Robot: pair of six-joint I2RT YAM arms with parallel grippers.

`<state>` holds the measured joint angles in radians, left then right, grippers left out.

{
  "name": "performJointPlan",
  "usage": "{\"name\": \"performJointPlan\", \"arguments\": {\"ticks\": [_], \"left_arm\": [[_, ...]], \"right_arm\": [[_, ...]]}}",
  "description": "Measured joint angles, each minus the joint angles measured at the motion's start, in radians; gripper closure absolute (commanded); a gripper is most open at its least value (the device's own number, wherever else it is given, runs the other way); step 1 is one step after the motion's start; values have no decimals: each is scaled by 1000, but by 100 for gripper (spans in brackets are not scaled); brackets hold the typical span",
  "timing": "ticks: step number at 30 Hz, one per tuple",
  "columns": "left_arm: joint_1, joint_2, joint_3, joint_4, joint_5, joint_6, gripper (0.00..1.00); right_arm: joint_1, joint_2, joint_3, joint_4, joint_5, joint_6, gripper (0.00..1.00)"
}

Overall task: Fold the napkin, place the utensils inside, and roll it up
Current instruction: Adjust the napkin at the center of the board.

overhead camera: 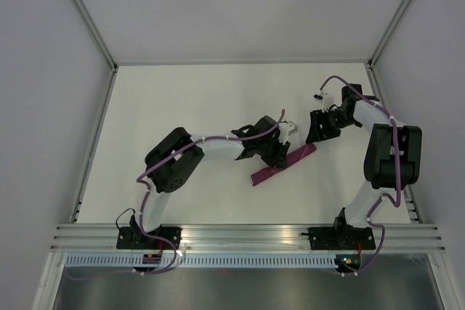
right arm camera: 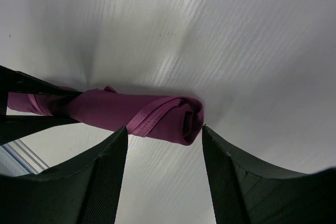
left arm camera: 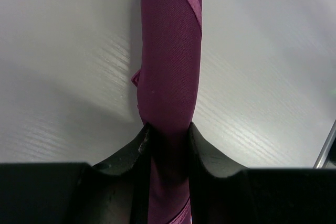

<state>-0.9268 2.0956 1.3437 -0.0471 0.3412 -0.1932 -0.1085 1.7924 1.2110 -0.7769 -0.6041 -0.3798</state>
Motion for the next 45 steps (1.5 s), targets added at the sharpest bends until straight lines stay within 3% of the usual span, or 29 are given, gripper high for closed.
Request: {"name": "performJointPlan", "arguments": {"ticks": [23, 36, 45], "left_arm": [[-11, 52, 26, 106, -39, -304, 90], [-18, 58, -3, 193, -78, -388, 90], [-22, 68, -18, 264, -109, -459, 87]], "right_arm": [[35, -2, -89, 82, 5, 146, 32], [5, -191, -137, 145, 113, 269, 23], [12, -179, -169, 142, 113, 303, 24]]}}
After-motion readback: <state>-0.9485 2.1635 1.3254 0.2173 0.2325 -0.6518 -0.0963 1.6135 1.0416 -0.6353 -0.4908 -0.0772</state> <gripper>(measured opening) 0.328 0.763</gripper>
